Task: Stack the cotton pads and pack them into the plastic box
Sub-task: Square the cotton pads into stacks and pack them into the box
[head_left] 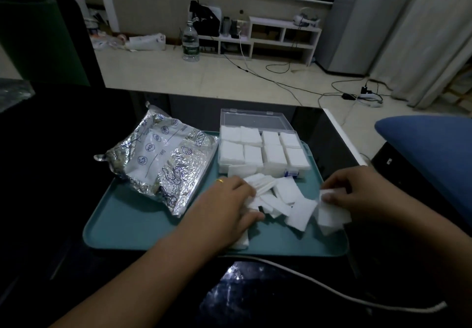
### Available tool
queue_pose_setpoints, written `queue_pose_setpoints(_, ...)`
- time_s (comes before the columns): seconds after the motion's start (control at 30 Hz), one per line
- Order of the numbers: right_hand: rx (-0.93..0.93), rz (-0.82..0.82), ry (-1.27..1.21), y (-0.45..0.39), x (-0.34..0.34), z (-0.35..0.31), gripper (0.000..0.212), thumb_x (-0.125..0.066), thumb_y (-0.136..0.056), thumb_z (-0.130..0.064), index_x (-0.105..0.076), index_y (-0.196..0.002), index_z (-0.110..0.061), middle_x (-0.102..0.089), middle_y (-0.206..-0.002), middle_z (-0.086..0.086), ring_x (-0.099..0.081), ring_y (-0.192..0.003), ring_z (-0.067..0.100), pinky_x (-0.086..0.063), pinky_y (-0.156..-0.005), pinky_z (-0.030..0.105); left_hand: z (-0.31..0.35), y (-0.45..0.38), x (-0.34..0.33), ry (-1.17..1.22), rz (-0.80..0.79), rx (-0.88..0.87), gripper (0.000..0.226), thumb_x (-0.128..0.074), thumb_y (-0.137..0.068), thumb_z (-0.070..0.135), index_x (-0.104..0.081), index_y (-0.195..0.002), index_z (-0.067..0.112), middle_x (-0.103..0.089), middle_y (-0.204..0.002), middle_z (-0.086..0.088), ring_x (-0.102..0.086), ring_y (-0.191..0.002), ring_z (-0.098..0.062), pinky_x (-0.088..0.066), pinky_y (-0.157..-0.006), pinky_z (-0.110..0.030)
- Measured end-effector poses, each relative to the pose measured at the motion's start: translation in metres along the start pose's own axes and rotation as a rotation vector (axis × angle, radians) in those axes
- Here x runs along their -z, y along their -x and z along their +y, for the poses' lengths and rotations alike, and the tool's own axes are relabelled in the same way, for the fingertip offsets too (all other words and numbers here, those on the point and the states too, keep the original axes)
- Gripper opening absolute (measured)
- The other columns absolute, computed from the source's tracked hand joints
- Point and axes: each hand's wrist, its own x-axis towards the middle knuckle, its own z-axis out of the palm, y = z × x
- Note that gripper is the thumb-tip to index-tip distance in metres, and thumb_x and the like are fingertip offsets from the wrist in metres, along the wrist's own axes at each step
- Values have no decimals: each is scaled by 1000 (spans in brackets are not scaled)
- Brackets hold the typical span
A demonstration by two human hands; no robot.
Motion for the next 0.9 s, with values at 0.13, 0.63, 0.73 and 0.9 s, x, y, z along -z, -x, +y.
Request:
queue_pose_setpoints(0.13, 38, 36, -202, 7, 0, -3, 12, -66, -90, -21, -71, -98, -28, -69, -87, -11, -62, -79, 1, -44, -61, 14, 16, -1, 11, 32, 310, -30, 41, -46, -91, 56, -69, -101, 24, -64, -99, 9, -57, -91, -12, -45, -81, -30)
queue_pose_setpoints(0.63, 245, 324, -269, -7, -32, -42, 19, -60, -94, -22, -72, -107, -24, -66, -94, -14, -63, -83, 3, -54, -79, 26, 44, -21, 37, 1616, -156, 740, 29, -54, -97, 30, -64, -119, 13, -66, -70, -7, -56, -54, -19, -47, -54, -29)
queue_pose_setpoints(0.73, 56, 134, 143, -11, -27, -21, 26, -63, -90, -37, -70, -110, -22, -68, -104, -2, -60, -93, 12, -51, -84, 32, 36, -19, 40, 1647, -95, 795, 27, -55, -96, 33, -66, -113, 15, -63, -72, -9, -51, -50, -20, -45, -48, -28)
queue_pose_setpoints(0.9, -57, -65, 465, -10, -44, -19, 50, -69, -78, -56, -65, -116, -24, -51, -124, 5, -40, -118, 27, -41, -97, 38, 28, -22, 44, 1778, 14, 855, 41, -45, -100, 46, -60, -103, 8, -61, -73, -14, -49, -52, -21, -45, -46, -27)
